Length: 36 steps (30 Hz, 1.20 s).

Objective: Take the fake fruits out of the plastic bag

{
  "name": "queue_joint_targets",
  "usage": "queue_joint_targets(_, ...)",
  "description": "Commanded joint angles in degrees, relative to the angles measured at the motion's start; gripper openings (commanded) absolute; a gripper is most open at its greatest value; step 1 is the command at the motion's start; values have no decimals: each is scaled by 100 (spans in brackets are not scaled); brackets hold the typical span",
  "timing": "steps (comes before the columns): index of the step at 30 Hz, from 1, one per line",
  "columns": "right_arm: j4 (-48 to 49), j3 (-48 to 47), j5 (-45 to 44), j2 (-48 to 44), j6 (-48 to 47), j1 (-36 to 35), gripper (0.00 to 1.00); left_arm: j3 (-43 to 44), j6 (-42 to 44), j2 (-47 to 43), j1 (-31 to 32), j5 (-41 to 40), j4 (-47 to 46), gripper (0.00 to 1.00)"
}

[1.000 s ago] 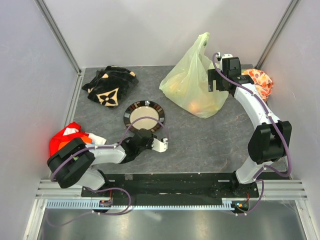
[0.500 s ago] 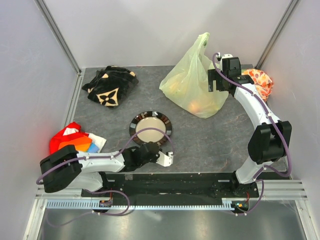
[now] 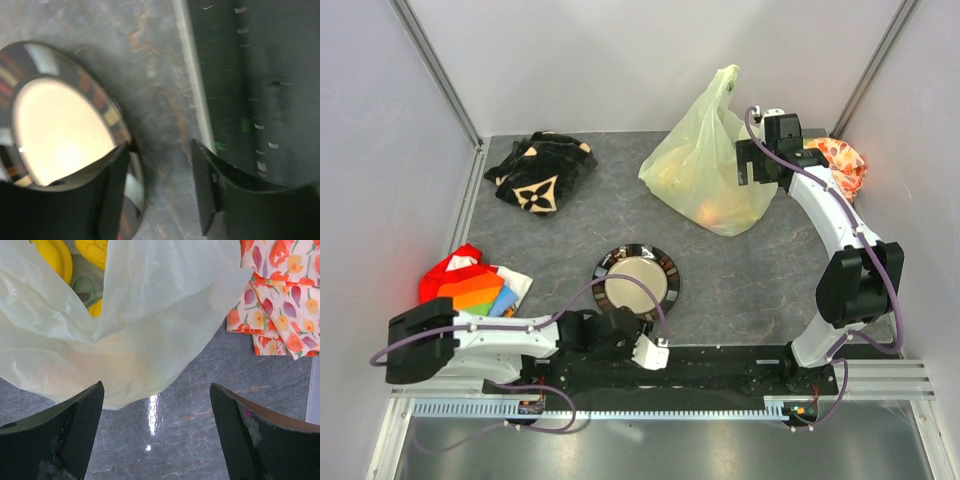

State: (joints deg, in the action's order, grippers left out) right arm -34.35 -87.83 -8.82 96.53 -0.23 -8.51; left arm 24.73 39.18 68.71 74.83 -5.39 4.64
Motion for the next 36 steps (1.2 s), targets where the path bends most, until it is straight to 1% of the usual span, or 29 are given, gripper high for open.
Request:
queue_joint_targets(1, -265, -716, -32, -292, -108, -19, 95, 267, -507, -813, 41, 1145, 941, 67)
queue_joint_targets(2, -291, -805, -110, -319, -109, -19, 94, 400, -551, -989, 6, 1119, 1064, 70)
queue_joint_targets(3, -283, -875, -198, -345, -100, -19, 94, 531, -569, -1287, -55, 1101, 1117, 75)
queue_joint_targets(5, -265, -1209, -427, -311, 206, 43, 94, 1006, -543, -1430, -485, 1223, 1126, 81)
queue_joint_targets(6, -265, -1340, -419, -276, 321, 78, 94, 1190, -456, -1430, -704, 1311, 1083, 82)
queue_joint_targets(7, -265, -1585, -384, -171, 391, 104, 94, 1662, -446, -1213, -1167, 1338, 1022, 83)
queue_joint_targets(9, -301, -1798, -322, -39, 515, 113, 94, 2374, -629, -782, -1679, 1338, 916, 84)
queue_joint_targets(10, -301, -1921, -322, 75, 550, 113, 94, 3327, -796, -127, -2204, 1347, 959, 85)
queue_joint_targets(11, -248, -1965, -383, 120, 629, 113, 94, 3876, -998, 210, -2479, 1382, 1012, 85)
queue_joint_targets(12, -230, -1992, -436, 173, 690, 104, 94, 4456, -1522, 631, -2734, 1478, 1299, 85)
queue_joint_targets(13, -204, -2027, -463, 286, 726, 113, 94, 5627, -1788, 1001, -3215, 1592, 1459, 85)
queue_joint_targets(14, -152, -2053, -541, 357, 761, 122, 94, 6205, -2026, 1761, -3403, 1837, 1617, 85)
queue_joint_targets(15, -116, -2080, -577, 436, 796, 131, 94, 6732, -2350, 2117, -3666, 1944, 1758, 86)
queue_joint_targets(16, -116, -2202, -577, 637, 831, 148, 94, 7677, -2475, 2442, -3764, 2058, 1881, 86)
queue_joint_targets(17, -81, -2264, -551, 735, 849, 148, 94, 8122, -2624, 3116, -3835, 2094, 1882, 86)
queue_joint_targets(18, -63, -2326, -516, 849, 823, 148, 95, 8579, -2956, 3427, -3957, 2129, 1882, 88)
queue_joint_targets(19, -28, -2396, -533, 1050, 805, 148, 95, 9471, -3134, 3778, -4028, 2208, 1813, 89)
queue_joint_targets(20, 68, -2423, -559, 1156, 796, 140, 95, 9880, -3571, 4373, -4090, 2278, 1716, 90)
queue_joint_targets(21, 103, -2449, -629, 1262, 770, 148, 95, 10258, -3819, 4701, -4247, 2410, 1593, 91)
queue_joint_targets(22, 139, -2519, -682, 1463, 761, 148, 95, 10854, -4091, 4965, -4327, 2559, 1401, 91)
queue_joint_targets(23, 200, -2554, -691, 1569, 753, 140, 95, 11103, -4337, 5203, -4388, 2726, 1007, 91)
queue_joint_targets(24, 235, -2607, -700, 1666, 726, 148, 96, 11306, -4749, 5675, -4485, 2736, 768, 93)
queue_joint_targets(25, 253, -2703, -691, 1833, 691, 140, 96, 11587, -4918, 5854, -4520, 2727, 540, 94)
queue_joint_targets(26, 279, -2765, -665, 1912, 656, 148, 96, 11676, -5190, 6047, -4547, 2736, -11, 95)
queue_joint_targets(28, 315, -2879, -543, 2088, 551, 148, 98, 11834, -5376, 6496, -4556, 2745, -445, 96)
queue_joint_targets(29, 315, -2889, -542, 2133, 542, 140, 98, 11914, -5542, 6628, -4556, 2745, -908, 98)
queue_joint_targets(32, 332, -2897, -551, 2273, 550, 140, 98, 12458, -5623, 7208, -4477, 2640, -1105, 99)
queue_joint_targets(34, 323, -2854, -551, 2317, 559, 122, 98, 12442, -5439, 7410, -4337, 2395, -1211, 99)
queue_joint_targets(36, 297, -2792, -533, 2300, 577, 104, 98, 12450, -5316, 7560, -4240, 2376, -1360, 98)
